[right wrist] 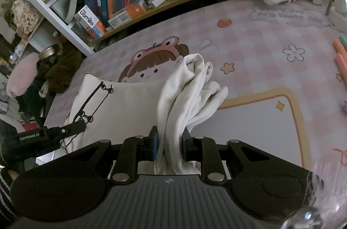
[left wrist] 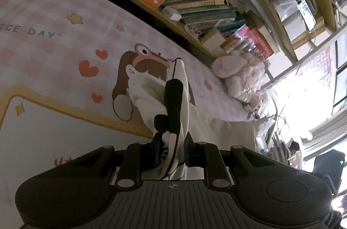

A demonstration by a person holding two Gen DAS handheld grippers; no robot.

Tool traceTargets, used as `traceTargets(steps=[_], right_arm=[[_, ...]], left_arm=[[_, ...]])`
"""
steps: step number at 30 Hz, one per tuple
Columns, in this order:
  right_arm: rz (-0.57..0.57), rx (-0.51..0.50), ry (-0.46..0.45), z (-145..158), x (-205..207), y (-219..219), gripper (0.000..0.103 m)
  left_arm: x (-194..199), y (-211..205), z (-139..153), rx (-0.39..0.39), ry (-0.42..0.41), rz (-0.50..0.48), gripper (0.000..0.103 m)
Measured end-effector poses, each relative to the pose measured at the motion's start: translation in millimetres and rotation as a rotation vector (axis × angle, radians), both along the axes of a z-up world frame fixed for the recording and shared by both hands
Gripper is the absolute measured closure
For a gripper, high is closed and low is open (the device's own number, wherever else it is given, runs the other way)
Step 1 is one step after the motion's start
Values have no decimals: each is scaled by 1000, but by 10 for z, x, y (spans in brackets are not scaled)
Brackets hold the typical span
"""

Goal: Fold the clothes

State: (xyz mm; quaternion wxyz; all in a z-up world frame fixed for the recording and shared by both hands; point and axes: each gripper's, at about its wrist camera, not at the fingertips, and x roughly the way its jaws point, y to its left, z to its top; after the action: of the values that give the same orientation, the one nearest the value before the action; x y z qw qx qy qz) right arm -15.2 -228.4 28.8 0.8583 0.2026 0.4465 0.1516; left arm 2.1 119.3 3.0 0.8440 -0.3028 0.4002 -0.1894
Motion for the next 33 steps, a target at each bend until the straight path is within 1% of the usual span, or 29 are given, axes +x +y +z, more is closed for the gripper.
traceTargets(steps=[9,17,22,33], right_arm=[[15,-19,-49,77,338,134,84],[24,-32,-106,62,731,117,84],[23,-18,-120,-16,1021,33,84],[39,-16,-180,-122,1686,-48,84]], left_arm=[[321,165,32,-46,-24,28,85],[717,158,-11,-48,-34,45,85],[1002,120,-1,-36,-54,41,85],[1630,40,-92,-25,-100,51,85]])
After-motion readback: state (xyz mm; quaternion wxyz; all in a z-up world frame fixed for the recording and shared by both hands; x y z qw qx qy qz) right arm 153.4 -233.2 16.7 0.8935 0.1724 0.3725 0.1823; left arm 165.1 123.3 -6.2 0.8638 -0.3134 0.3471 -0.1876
